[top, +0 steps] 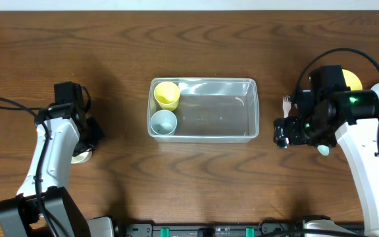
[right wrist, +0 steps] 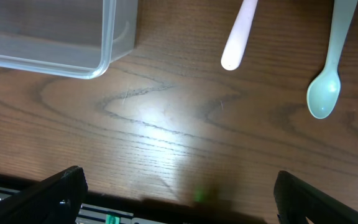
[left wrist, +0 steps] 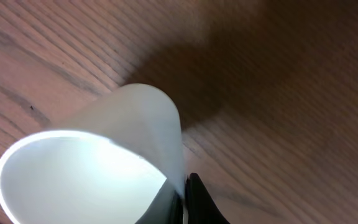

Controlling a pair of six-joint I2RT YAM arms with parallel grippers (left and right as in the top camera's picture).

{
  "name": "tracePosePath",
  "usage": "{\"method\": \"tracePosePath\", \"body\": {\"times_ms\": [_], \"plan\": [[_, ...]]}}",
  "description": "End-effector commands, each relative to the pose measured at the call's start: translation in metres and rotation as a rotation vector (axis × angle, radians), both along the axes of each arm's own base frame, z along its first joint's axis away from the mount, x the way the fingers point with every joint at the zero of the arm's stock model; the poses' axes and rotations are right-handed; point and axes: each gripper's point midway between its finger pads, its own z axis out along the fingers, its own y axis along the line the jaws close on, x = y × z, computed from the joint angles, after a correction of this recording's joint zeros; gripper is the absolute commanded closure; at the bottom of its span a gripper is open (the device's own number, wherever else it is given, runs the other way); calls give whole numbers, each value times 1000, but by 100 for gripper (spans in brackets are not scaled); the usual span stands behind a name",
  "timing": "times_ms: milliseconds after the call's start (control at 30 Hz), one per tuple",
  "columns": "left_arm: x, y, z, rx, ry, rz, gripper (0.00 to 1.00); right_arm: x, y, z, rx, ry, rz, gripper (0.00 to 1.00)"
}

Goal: Pack container
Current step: 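Return the left gripper and grasp the white cup rim, then place the white cup into the container beside the yellow cup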

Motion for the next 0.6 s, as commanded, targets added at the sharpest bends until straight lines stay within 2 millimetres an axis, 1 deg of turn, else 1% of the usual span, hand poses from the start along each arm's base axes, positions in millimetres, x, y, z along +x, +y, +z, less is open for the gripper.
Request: {"method": "tracePosePath", "body": {"times_ms": [0, 100, 133, 200, 267, 333, 400, 500, 567], "plan": [[-1, 4, -1, 15, 7, 6, 94, 4, 2, 4, -2, -16, 13, 2], [3, 2, 4, 6, -6, 2, 94, 3, 2, 4, -2, -15, 13, 3], [5, 1, 8, -1, -13, -3, 94, 3, 2, 4, -2, -15, 13, 2], [12, -5, 23, -12, -36, -22, 94, 3, 2, 4, -2, -15, 13, 3], [20, -13, 45, -12, -71, -52, 94, 4, 2, 4, -1, -18, 13, 3], [30, -26, 75, -6, -116, -120, 94, 7, 2, 5, -1, -28, 13, 5], [41, -51, 114, -3, -174, -233, 94, 10, 3, 5, 0, -44, 13, 5], [49, -84, 157, -2, -235, -362, 94, 15, 3, 7, 3, -72, 11, 7], [52, -110, 183, -6, -277, -455, 94, 21, -3, 11, -17, -103, -46, 7]]}}
